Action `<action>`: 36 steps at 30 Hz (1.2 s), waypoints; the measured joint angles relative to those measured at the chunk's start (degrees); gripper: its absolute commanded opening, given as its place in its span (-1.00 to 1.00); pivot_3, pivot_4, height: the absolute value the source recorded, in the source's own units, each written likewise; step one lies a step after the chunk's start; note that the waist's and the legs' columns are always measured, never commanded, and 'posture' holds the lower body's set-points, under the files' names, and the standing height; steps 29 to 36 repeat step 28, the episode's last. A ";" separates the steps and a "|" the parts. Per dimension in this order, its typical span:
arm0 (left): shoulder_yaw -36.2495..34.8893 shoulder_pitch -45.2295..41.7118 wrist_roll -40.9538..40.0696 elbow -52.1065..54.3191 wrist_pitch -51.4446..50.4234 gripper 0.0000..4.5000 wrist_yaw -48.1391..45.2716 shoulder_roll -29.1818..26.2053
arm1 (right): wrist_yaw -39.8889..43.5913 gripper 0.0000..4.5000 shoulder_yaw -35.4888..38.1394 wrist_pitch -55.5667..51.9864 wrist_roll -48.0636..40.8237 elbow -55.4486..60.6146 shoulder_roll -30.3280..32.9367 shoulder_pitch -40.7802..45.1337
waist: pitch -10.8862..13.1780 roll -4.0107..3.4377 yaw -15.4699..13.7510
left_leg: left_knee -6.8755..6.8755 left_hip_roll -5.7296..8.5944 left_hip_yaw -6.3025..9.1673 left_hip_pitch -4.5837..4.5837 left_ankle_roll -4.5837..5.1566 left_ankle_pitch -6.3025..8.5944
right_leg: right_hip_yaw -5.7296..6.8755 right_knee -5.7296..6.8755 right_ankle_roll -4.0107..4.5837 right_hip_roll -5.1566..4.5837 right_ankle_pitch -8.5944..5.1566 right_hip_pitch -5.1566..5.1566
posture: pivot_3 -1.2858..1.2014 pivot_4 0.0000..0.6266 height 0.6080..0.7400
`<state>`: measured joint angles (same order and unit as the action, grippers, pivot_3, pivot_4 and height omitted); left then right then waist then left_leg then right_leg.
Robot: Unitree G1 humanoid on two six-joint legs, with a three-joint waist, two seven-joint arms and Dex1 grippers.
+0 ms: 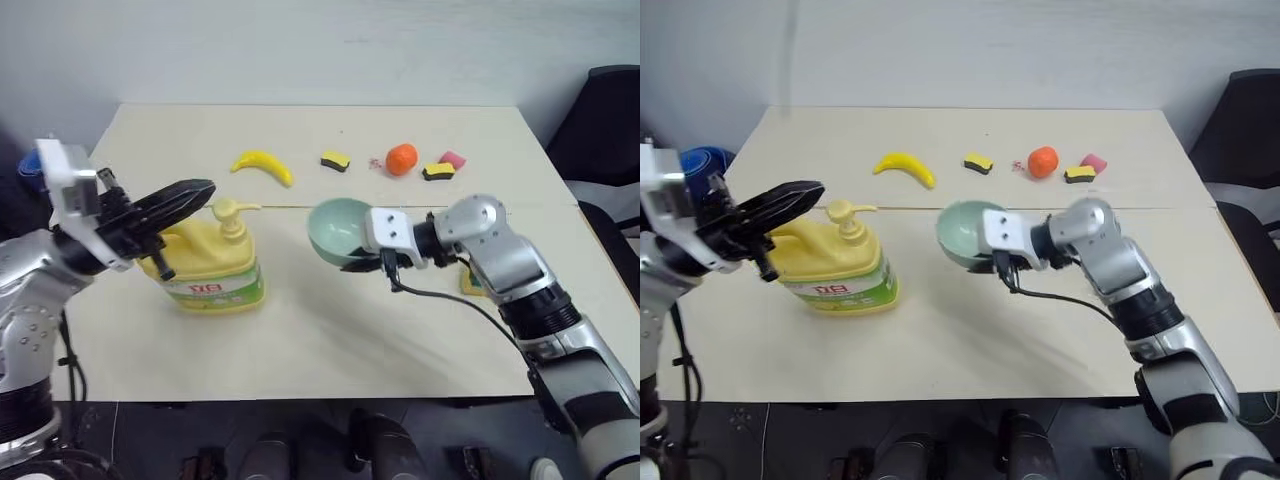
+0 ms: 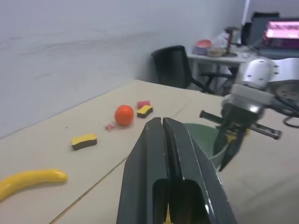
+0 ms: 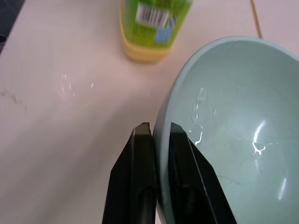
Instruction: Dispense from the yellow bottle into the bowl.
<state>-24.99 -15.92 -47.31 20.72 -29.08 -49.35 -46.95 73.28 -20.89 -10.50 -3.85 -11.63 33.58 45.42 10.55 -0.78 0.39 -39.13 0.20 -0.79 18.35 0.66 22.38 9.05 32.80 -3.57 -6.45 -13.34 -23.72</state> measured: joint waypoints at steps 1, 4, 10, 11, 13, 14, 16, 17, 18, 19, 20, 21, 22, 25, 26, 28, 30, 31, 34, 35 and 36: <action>-0.03 2.06 0.06 1.18 0.20 -0.98 -1.39 -0.53 | -0.57 -1.00 -0.08 2.54 0.79 -2.82 -0.43 -1.09 | 0.03 -0.04 0.07 | 0.00 -0.01 -0.04 -0.01 0.00 0.00 | -0.03 0.01 0.00 0.01 0.00 0.00 | 0.03 -0.52 1.00; 1.06 9.07 0.38 4.42 0.63 -0.98 -4.69 -0.54 | -1.53 -1.00 -0.96 11.12 3.19 -10.64 -1.58 -2.60 | 0.14 -0.07 0.37 | 0.00 -0.05 -0.04 -0.07 -0.02 -0.03 | -0.05 0.10 0.00 0.01 0.00 0.01 | 0.03 -0.52 1.00; 2.12 20.71 7.48 8.35 8.73 -0.92 -6.54 3.00 | -1.84 -0.46 0.01 22.98 3.79 -15.23 -2.40 -5.87 | 0.22 -0.15 0.26 | 0.05 -0.10 0.04 -0.07 -0.06 -0.03 | -0.04 0.05 0.05 0.01 -0.01 0.01 | 0.03 -0.52 1.00; 2.09 23.58 8.30 8.13 9.27 -0.83 -6.50 3.84 | -0.90 -0.32 1.14 23.65 2.41 -13.29 -1.22 -7.97 | 0.21 -0.16 0.10 | 0.06 -0.11 0.05 -0.09 -0.06 0.03 | -0.03 0.03 0.05 0.01 -0.02 0.03 | 0.03 -0.52 1.00; 1.44 27.64 9.88 6.92 10.21 -0.60 -6.06 5.57 | 1.12 0.00 4.63 23.64 -1.99 -8.27 2.08 -14.09 | 0.24 -0.11 -0.68 | 0.04 -0.12 0.19 0.05 -0.02 0.05 | 0.10 -0.14 0.05 0.02 -0.02 0.03 | 0.03 -0.52 1.00; 1.05 28.59 10.55 5.89 10.82 -0.46 -6.06 5.67 | 1.61 0.16 6.11 23.08 -3.89 -6.18 2.84 -16.31 | 0.25 -0.10 -1.05 | -0.01 -0.12 0.18 0.03 0.00 0.06 | 0.10 -0.22 0.04 0.02 -0.01 0.06 | 0.03 -0.52 1.00; 0.33 30.29 12.10 4.87 13.17 -0.17 -6.68 5.69 | 1.94 0.46 9.71 22.60 -8.53 -0.28 3.79 -21.67 | 0.26 -0.11 -1.39 | -0.03 -0.10 0.16 -0.02 0.09 0.11 | 0.06 -0.37 0.04 -0.04 0.00 0.10 | 0.03 -0.52 1.00; 0.03 31.22 12.71 4.25 14.38 -0.04 -7.04 5.84 | 1.92 0.61 11.68 22.66 -10.63 2.34 4.26 -24.57 | 0.25 -0.15 -1.67 | -0.03 -0.10 0.16 -0.08 0.15 0.21 | 0.06 -0.38 0.05 -0.05 0.00 0.17 | 0.03 -0.52 1.00; -0.54 32.73 13.85 2.85 16.03 0.10 -7.42 6.25 | 1.86 0.75 14.50 22.74 -13.41 5.09 4.76 -28.78 | 0.24 -0.17 -1.83 | -0.02 -0.12 0.15 -0.11 0.18 0.29 | 0.06 -0.39 0.05 -0.05 -0.01 0.19 | 0.03 -0.52 1.00; -1.02 34.04 14.91 0.88 17.62 0.24 -7.71 7.00 | 1.87 0.91 17.05 22.58 -15.87 6.93 5.54 -32.90 | 0.25 -0.21 -2.00 | -0.02 -0.12 0.15 -0.08 0.25 0.34 | 0.05 -0.41 0.05 -0.06 -0.01 0.18 | 0.03 -0.52 1.00; -1.28 34.80 16.11 -0.83 19.36 0.36 -7.80 7.71 | 1.89 1.00 19.17 22.54 -17.60 7.92 6.08 -35.94 | 0.26 -0.19 -2.07 | -0.03 -0.12 0.15 -0.07 0.30 0.36 | 0.05 -0.42 0.05 -0.08 -0.01 0.18 | 0.03 -0.52 1.00; -1.45 35.44 17.45 -2.55 21.65 0.52 -7.84 8.42 | 1.90 1.00 21.44 22.58 -19.13 8.61 6.55 -39.13 | 0.26 -0.16 -2.06 | -0.03 -0.12 0.13 -0.07 0.33 0.38 | 0.04 -0.41 0.05 -0.10 0.00 0.18 | 0.03 -0.52 1.00; -1.46 35.78 18.57 -3.68 23.29 0.66 -7.83 8.67 | 1.94 1.00 22.87 22.82 -19.94 8.92 6.71 -40.94 | 0.26 -0.12 -2.03 | -0.03 -0.12 0.12 -0.08 0.44 0.44 | 0.03 -0.41 0.05 -0.10 0.00 0.18 | 0.03 -0.52 1.00; -1.59 37.46 23.42 -6.78 29.28 0.78 -6.69 9.23 | 1.90 1.00 27.61 24.57 -21.27 9.32 6.96 -46.56 | 0.26 -0.14 -1.93 | -0.02 -0.16 0.09 -0.09 0.56 0.54 | 0.01 -0.40 0.07 -0.10 -0.02 0.15 | 0.03 -0.52 1.00; -1.56 38.35 25.43 -7.88 31.22 0.78 -6.07 9.37 | 1.85 1.00 28.64 25.49 -21.27 9.21 7.08 -48.04 | 0.27 -0.15 -1.79 | -0.01 -0.19 0.05 -0.10 0.54 0.56 | 0.01 -0.39 0.10 -0.09 -0.03 0.14 | 0.03 -0.52 1.00; -1.39 40.01 28.90 -9.56 34.38 0.78 -4.99 9.60 | 1.17 1.00 30.00 26.67 -21.19 9.19 7.04 -49.63 | 0.27 -0.15 -1.56 | 0.01 -0.25 -0.04 -0.08 0.53 0.59 | -0.01 -0.38 0.12 -0.06 -0.05 0.15 | 0.03 -0.52 1.00; -1.39 40.01 28.90 -9.56 34.38 0.78 -4.99 9.60 | 1.17 1.00 30.00 26.67 -21.19 9.19 7.04 -49.63 | 0.27 -0.15 -1.56 | 0.01 -0.25 -0.04 -0.08 0.53 0.59 | -0.01 -0.38 0.12 -0.06 -0.05 0.15 | 0.03 -0.52 1.00; -1.39 40.01 28.90 -9.56 34.38 0.78 -4.99 9.60 | 1.17 1.00 30.00 26.67 -21.19 9.19 7.04 -49.63 | 0.27 -0.15 -1.56 | 0.01 -0.25 -0.04 -0.08 0.53 0.59 | -0.01 -0.38 0.12 -0.06 -0.05 0.15 | 0.03 -0.52 1.00; -1.39 40.01 28.90 -9.56 34.38 0.78 -4.99 9.60 | 1.17 1.00 30.00 26.67 -21.19 9.19 7.04 -49.63 | 0.27 -0.15 -1.56 | 0.01 -0.25 -0.04 -0.08 0.53 0.59 | -0.01 -0.38 0.12 -0.06 -0.05 0.15 | 0.03 -0.52 1.00; -1.39 40.01 28.90 -9.56 34.38 0.78 -4.99 9.60 | 1.17 1.00 30.00 26.67 -21.19 9.19 7.04 -49.63 | 0.27 -0.15 -1.56 | 0.01 -0.25 -0.04 -0.08 0.53 0.59 | -0.01 -0.38 0.12 -0.06 -0.05 0.15 | 0.03 -0.52 1.00; -1.39 40.01 28.90 -9.56 34.38 0.78 -4.99 9.60 | 1.17 1.00 30.00 26.67 -21.19 9.19 7.04 -49.63 | 0.27 -0.15 -1.56 | 0.01 -0.25 -0.04 -0.08 0.53 0.59 | -0.01 -0.38 0.12 -0.06 -0.05 0.15 | 0.03 -0.52 1.00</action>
